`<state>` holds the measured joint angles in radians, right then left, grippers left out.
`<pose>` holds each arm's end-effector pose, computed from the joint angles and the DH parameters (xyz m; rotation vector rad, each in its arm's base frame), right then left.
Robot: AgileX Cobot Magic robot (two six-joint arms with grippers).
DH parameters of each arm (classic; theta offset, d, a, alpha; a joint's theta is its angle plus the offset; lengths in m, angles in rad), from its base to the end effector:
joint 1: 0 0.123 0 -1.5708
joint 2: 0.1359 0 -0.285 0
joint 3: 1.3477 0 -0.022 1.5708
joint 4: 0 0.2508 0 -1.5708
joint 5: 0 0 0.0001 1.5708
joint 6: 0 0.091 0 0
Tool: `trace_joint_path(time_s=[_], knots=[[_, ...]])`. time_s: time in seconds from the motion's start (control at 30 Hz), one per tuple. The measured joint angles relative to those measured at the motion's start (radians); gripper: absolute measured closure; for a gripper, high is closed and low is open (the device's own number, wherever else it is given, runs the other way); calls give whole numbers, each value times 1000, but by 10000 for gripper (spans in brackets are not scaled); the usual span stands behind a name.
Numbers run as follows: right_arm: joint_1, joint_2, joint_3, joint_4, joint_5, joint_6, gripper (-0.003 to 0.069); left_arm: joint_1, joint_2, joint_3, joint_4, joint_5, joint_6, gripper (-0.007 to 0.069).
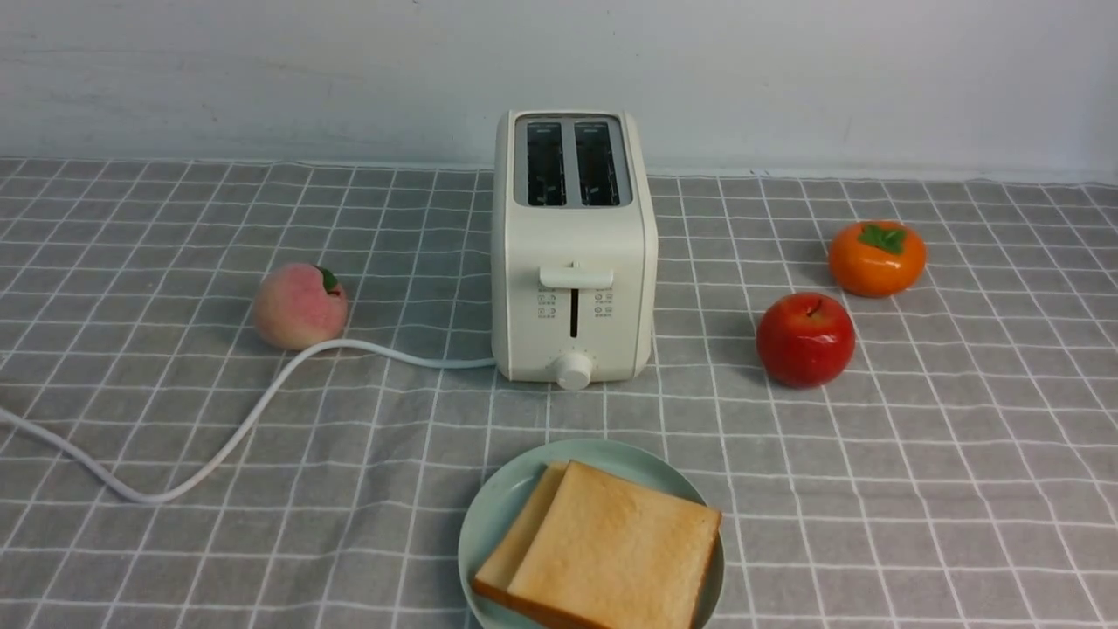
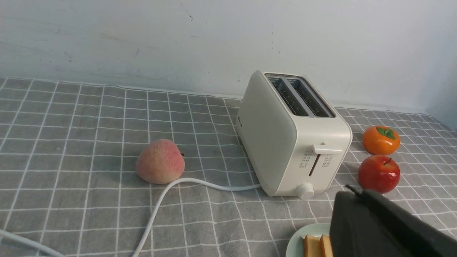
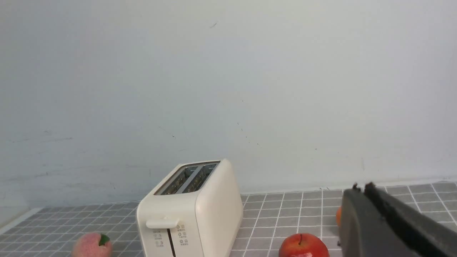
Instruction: Take toasted bread from bread machine on grey coffee table place on plate.
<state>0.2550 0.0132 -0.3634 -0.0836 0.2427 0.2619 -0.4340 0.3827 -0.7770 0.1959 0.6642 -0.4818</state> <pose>0.0249 0.0046 0.3091 -0.0345 1.3836 0.3506 0.0532 -0.0126 0.3842 0.0054 1.7644 -0.4512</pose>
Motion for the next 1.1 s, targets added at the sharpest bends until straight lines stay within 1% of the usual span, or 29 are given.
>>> trace_joint_path(time_s=[0.8,0.93,0.97,1.0,1.03,1.1], knots=[[0,4,0,-6,-16,20,637,0,-4,23,-5,-8,0,625],[0,5,1,-6,-16,20,636,59,-57,147,-72,-76,2,622],[0,5,1,-6,-16,20,632,142,-106,250,-114,-120,4,622],[0,5,1,-6,-16,20,632,142,-113,262,-117,-125,4,622],[0,5,1,-7,-16,20,629,225,-168,386,-136,-160,4,622],[0,5,1,-7,-16,20,624,311,-243,527,-141,-192,4,621]])
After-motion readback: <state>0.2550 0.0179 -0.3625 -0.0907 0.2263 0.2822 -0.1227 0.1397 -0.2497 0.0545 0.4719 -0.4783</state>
